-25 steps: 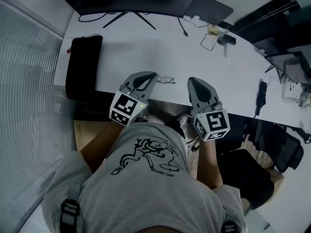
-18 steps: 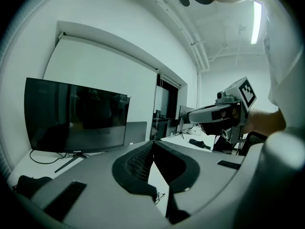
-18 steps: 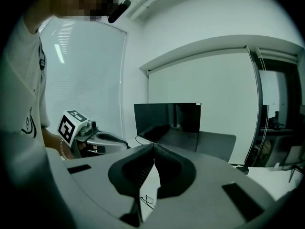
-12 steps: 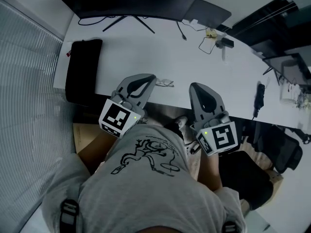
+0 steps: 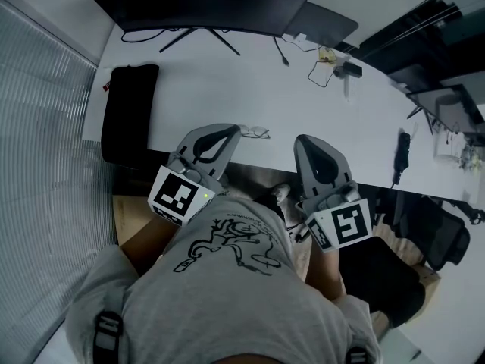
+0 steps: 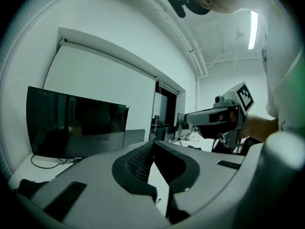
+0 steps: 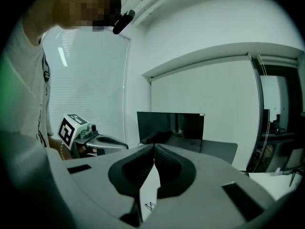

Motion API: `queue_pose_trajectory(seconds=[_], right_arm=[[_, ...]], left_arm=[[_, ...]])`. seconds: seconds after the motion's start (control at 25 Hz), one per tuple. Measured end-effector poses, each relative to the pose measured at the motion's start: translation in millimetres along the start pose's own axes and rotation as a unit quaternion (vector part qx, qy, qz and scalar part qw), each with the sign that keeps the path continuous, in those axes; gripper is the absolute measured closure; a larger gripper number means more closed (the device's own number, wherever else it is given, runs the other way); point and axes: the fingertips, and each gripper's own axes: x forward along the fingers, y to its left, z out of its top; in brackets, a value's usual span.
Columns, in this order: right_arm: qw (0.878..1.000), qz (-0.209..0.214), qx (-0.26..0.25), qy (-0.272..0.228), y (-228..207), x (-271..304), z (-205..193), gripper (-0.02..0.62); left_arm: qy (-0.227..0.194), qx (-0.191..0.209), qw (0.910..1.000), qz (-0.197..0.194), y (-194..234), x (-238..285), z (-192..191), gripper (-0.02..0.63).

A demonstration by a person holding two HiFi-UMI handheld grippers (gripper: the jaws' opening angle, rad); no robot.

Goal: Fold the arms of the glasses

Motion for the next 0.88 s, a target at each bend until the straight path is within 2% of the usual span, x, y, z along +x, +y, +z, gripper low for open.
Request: queue_pose_trajectory(seconds=[0.48, 0.6, 0.76, 0.88], right_arm=[[1.000, -0.007, -0.005, 0.002, 4.7, -3.3, 1.0, 0.585], [1.000, -0.009, -0.005, 0.002, 4.8, -4.4, 1.0, 0.585], [1.000, -0.011, -0.007, 0.004, 5.9, -5.0, -0.9, 0.584], [1.000, -0.012, -0.007, 0.005, 5.9, -6.1, -1.4, 0.585]], left_arm=[[0.003, -0.017, 0.9999, -0.003, -3.1, -5.8, 1.7, 0.585], [-0.005, -0.005, 0.9999, -0.009, -5.0, -5.7, 5.6, 0.584], [0.003, -0.014, 0.9999, -0.005, -5.5, -7.4, -0.7, 0.584], [-0.008, -0.009, 0.9999, -0.010, -6.1, -6.6, 1.7, 0.584]])
